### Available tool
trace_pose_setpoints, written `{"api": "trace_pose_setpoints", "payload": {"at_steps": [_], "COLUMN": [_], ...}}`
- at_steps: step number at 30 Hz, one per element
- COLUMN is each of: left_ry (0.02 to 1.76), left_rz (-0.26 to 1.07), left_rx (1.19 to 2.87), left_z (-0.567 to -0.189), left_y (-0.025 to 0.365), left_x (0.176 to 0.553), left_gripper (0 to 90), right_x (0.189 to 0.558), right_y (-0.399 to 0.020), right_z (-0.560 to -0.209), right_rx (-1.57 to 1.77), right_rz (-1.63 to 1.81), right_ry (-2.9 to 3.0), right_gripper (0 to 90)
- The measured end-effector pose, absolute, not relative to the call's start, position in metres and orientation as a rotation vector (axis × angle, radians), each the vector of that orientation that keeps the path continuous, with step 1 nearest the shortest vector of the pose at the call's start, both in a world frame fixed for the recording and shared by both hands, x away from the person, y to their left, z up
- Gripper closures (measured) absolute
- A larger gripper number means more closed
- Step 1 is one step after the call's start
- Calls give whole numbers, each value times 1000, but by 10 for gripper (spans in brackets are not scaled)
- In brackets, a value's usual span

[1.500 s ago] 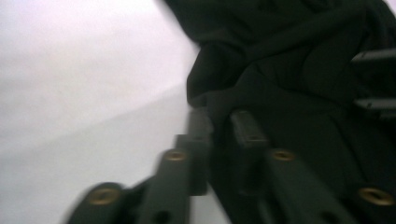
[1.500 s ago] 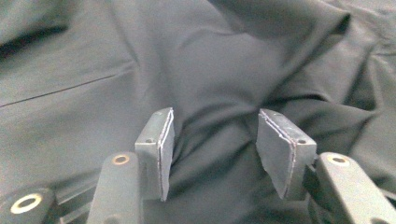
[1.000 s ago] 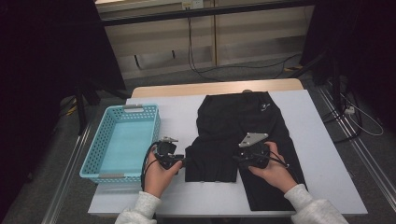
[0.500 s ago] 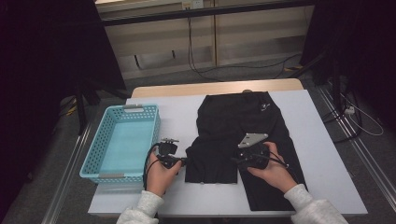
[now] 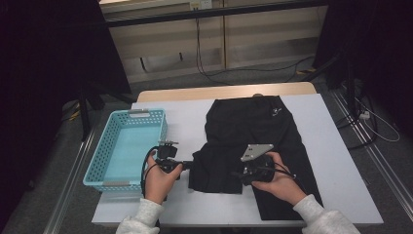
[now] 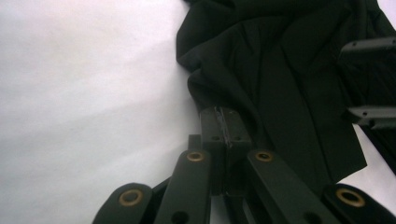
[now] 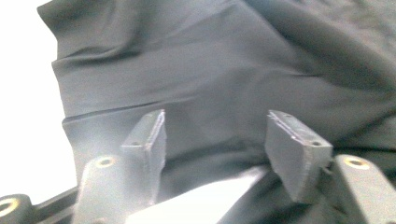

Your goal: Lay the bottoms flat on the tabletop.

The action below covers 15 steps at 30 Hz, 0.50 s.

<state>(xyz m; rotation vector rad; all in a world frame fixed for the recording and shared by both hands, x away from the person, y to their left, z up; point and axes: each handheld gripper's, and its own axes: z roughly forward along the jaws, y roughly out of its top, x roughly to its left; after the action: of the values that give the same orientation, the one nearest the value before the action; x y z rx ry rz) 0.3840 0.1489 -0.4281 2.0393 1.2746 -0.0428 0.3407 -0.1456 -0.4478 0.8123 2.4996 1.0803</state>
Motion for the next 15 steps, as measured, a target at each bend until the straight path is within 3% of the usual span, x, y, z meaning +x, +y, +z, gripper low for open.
{"api": "trace_pose_setpoints", "payload": {"at_steps": [5, 10, 15], "left_ry": [1273, 1267, 1258], "left_rz": [-58, -62, -58], "left_rx": [2036, 2039, 2028], "left_z": [-431, -432, -426], "left_y": [146, 145, 149], "left_x": [385, 385, 385], "left_gripper": [900, 900, 900], "right_x": [336, 336, 335], "right_y": [-137, -134, -140], "right_z": [-453, -456, -453], "right_rx": [759, 717, 741], "right_rz": [1088, 1081, 1065], "right_ry": [2585, 2648, 2684], "right_gripper": [542, 886, 900]}}
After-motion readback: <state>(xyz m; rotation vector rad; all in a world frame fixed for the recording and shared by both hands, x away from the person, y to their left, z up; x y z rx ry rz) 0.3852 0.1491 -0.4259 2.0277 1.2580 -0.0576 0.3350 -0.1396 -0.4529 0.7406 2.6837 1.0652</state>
